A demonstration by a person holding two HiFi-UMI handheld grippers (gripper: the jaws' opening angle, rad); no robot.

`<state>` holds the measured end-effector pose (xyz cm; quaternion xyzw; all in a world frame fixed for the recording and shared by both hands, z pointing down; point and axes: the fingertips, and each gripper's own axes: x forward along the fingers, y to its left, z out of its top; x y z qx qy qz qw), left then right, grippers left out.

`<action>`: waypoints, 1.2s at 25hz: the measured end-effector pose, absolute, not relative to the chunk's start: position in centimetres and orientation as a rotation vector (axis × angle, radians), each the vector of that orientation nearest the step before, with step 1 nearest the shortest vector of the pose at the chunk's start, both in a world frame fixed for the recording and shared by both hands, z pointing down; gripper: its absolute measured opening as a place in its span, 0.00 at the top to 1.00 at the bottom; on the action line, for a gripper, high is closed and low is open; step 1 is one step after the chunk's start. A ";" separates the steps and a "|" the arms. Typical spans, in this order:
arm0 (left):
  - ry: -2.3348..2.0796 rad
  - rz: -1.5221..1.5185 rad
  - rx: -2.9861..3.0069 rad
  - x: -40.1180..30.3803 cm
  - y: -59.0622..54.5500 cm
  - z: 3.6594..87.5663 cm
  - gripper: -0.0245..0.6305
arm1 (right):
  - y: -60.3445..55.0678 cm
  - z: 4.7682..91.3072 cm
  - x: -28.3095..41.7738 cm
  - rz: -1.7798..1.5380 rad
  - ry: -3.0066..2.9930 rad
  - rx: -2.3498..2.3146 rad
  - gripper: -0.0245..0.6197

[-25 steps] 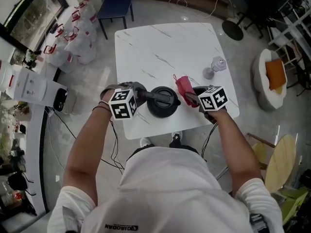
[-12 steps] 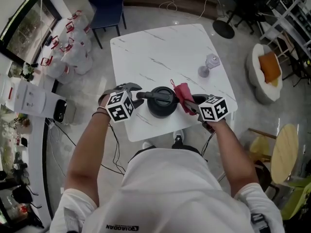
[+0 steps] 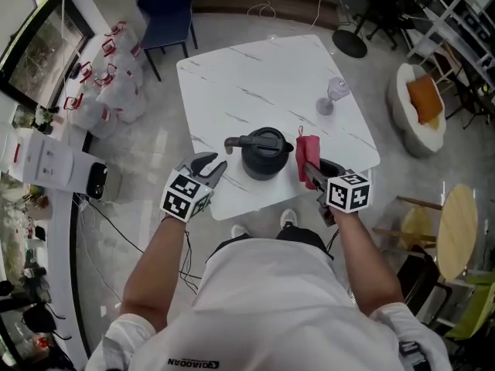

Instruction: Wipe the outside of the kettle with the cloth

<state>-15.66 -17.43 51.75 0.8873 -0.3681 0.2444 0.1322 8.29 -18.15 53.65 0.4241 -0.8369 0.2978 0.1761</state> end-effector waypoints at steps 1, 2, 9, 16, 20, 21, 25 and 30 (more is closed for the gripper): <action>-1.090 0.660 2.543 -15.3 -16.7 51.6 0.81 | -17.7 53.4 8.3 0.862 -2.380 1.221 0.79; -1.111 0.614 2.510 -15.0 -16.0 51.5 0.85 | -17.2 53.2 8.4 0.888 -2.395 1.235 0.79; -1.233 0.405 2.398 -12.3 -12.0 49.6 0.96 | -15.1 50.6 9.0 0.936 -2.492 1.261 0.79; -1.319 0.228 2.251 -9.7 -9.7 48.7 0.96 | -12.8 48.0 8.9 0.698 -2.584 1.102 0.79; -1.382 0.237 2.239 -8.9 -8.5 48.4 0.96 | -12.1 48.1 9.7 0.641 -2.601 1.055 0.79; -1.397 0.243 2.238 -8.9 -8.2 48.3 0.96 | -11.9 48.2 9.9 0.643 -2.603 1.048 0.79; -1.456 0.272 2.230 -8.9 -7.3 47.9 0.96 | -11.4 48.2 10.8 0.643 -2.616 1.030 0.80; -1.515 0.273 2.233 -9.2 -7.3 47.0 0.96 | -11.5 47.7 10.8 0.618 -2.646 1.009 0.80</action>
